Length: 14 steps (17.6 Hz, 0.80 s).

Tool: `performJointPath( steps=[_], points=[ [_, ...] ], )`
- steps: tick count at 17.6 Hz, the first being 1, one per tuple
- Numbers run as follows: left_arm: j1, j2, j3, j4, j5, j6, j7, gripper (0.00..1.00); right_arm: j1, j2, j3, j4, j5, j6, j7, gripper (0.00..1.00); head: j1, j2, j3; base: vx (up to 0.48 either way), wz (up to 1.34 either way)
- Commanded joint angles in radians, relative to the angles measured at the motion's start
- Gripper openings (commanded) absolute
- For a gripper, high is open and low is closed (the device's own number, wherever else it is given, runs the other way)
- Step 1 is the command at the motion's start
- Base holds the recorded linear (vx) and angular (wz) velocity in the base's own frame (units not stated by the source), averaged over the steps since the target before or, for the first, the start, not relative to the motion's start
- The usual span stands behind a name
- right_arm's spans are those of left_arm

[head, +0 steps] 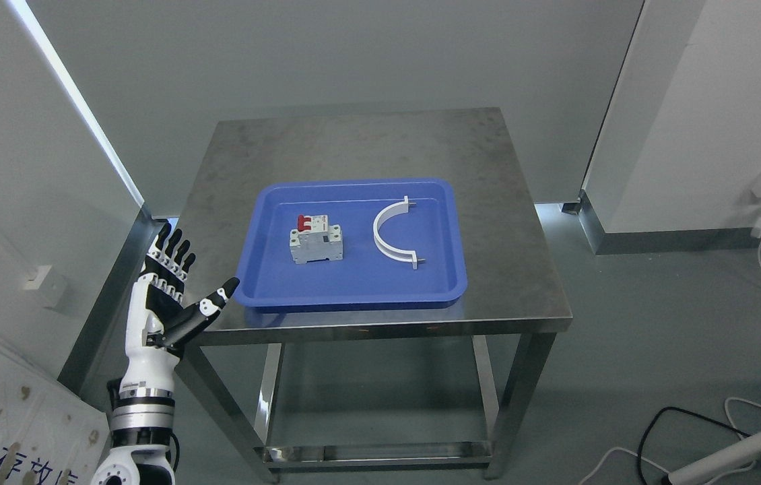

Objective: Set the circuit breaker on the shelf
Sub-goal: 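Reach the left hand toward the grey circuit breaker in the blue tray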

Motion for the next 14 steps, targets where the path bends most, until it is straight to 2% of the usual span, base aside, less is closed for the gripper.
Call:
performJointPath(
  steps=[1, 4, 7, 10, 11, 13, 14],
  points=[
    [-0.012, 0.017, 0.003, 0.008, -0.002, 0.004, -0.032, 1.00, 0.000, -0.017, 0.020, 0.000, 0.000, 0.281, 0.000, 1.00, 0.0000, 0.000, 0.000, 0.000, 0.00],
    [-0.049, 0.017, 0.000, 0.040, -0.044, 0.002, -0.035, 1.00, 0.000, -0.017, 0.020, 0.000, 0.000, 0.281, 0.000, 1.00, 0.0000, 0.000, 0.000, 0.000, 0.00],
    [-0.161, 0.017, -0.004, 0.115, -0.177, 0.001, -0.116, 1.00, 0.000, -0.017, 0.020, 0.000, 0.000, 0.281, 0.000, 1.00, 0.0000, 0.000, 0.000, 0.000, 0.00],
    [-0.277, 0.017, -0.063, 0.166, -0.346, 0.002, -0.187, 1.00, 0.000, -0.017, 0.020, 0.000, 0.000, 0.281, 0.000, 1.00, 0.0000, 0.000, 0.000, 0.000, 0.00],
    [-0.313, 0.047, -0.079, 0.178, -0.398, 0.005, -0.218, 1.00, 0.000, -0.017, 0.020, 0.000, 0.000, 0.281, 0.000, 1.00, 0.0000, 0.000, 0.000, 0.000, 0.00],
    [-0.372, 0.089, -0.127, 0.203, -0.457, 0.047, -0.283, 0.99, 0.000, -0.017, 0.020, 0.000, 0.000, 0.281, 0.000, 1.00, 0.0000, 0.000, 0.000, 0.000, 0.00],
    [-0.406, 0.095, -0.158, 0.207, -0.475, 0.105, -0.314, 0.98, 0.000, -0.017, 0.020, 0.000, 0.000, 0.281, 0.000, 1.00, 0.0000, 0.000, 0.000, 0.000, 0.00]
  ],
)
